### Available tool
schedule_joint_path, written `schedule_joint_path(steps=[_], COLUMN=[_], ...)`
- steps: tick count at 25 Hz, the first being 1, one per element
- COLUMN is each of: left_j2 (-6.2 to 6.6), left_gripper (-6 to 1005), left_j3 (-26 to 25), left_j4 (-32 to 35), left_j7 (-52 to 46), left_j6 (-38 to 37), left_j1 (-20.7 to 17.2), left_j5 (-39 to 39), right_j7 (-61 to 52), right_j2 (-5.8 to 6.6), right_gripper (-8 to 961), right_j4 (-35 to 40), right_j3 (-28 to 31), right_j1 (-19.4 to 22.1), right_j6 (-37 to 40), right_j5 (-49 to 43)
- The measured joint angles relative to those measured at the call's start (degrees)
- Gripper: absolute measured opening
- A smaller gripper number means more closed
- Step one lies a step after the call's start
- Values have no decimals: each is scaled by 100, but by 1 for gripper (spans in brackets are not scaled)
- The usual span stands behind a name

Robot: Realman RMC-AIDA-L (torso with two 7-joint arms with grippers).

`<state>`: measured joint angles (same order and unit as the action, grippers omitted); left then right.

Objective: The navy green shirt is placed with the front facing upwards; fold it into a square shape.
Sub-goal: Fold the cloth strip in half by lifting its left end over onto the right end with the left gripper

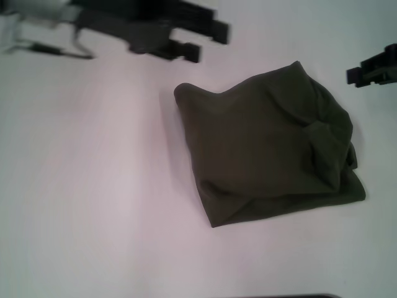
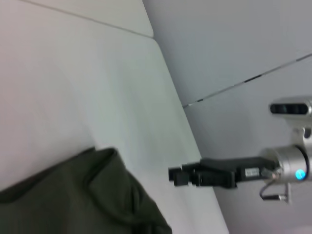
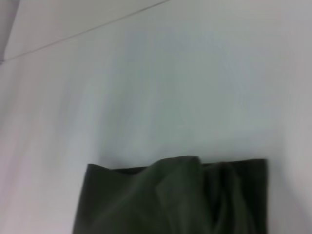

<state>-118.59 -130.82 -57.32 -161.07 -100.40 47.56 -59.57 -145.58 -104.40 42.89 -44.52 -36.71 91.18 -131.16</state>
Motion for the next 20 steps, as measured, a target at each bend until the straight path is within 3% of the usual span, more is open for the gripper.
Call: schedule_joint_path(steps=[5,8,14,20], left_j2=[316,431,414,394], left_gripper=[708,708,707,707], left_j3=[-440,-511,-911,-559], left_j4=[353,552,632,880], left_j7=[483,634,943,971], left_j6=[-356,-331,-374,-409], left_j1=[-582,-928,-1250,-1261], left_j5=[-120,-121,-132,-55], right_j7=[-8,-11,-82,-186], right_j2=[-175,-295,-391,-445], right_gripper=[245,280,286,292], right_j4=[-33,-36,-43,-6], right_j3=[-48,-83,-314,-387], right_j1=[-186,-309,-692,-908], right_j6=[40,164,648,841], right_j5=[-65,-163,-201,-208])
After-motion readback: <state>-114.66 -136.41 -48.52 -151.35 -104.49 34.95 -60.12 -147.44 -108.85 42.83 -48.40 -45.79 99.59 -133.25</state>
